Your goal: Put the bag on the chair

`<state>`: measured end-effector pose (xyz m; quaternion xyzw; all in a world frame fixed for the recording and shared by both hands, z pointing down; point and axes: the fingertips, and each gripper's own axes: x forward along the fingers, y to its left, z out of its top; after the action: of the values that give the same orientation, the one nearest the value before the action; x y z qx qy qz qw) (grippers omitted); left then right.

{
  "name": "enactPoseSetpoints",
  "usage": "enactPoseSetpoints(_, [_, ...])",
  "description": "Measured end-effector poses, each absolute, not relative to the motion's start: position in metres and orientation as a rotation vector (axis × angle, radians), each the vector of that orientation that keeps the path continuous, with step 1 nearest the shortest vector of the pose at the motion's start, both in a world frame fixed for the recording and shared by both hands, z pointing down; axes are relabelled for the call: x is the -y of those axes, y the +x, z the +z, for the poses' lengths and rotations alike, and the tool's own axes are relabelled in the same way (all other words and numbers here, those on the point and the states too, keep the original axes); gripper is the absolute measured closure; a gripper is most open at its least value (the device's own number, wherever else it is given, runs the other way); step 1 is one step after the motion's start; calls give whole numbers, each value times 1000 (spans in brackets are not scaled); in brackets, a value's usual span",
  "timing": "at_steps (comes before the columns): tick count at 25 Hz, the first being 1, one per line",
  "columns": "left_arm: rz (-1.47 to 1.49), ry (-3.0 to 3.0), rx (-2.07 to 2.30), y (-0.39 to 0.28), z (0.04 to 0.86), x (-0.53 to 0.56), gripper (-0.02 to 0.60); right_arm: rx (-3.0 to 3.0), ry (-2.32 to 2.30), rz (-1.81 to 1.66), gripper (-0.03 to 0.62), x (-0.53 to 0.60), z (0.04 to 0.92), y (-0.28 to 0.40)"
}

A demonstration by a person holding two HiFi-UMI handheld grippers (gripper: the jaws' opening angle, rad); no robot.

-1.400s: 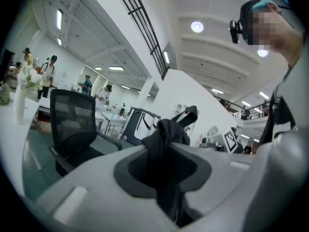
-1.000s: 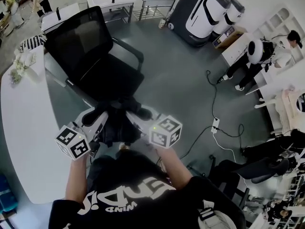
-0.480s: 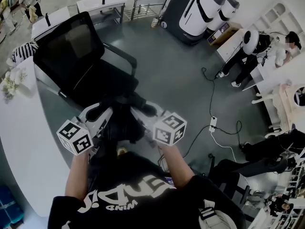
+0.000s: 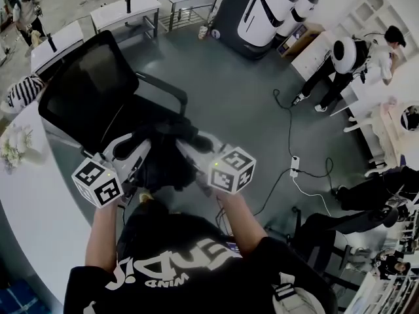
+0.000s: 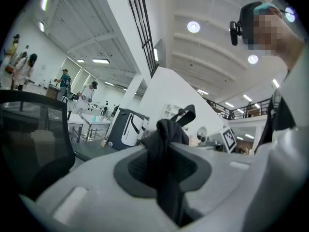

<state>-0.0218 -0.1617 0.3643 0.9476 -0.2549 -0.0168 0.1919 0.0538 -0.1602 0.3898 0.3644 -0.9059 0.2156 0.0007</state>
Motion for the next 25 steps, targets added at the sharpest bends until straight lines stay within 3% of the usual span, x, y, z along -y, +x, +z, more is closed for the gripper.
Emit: enactPoseSetpoints(25, [35, 2568, 1051, -149, 400, 345, 512, 2927, 766, 686, 523, 361, 429, -76])
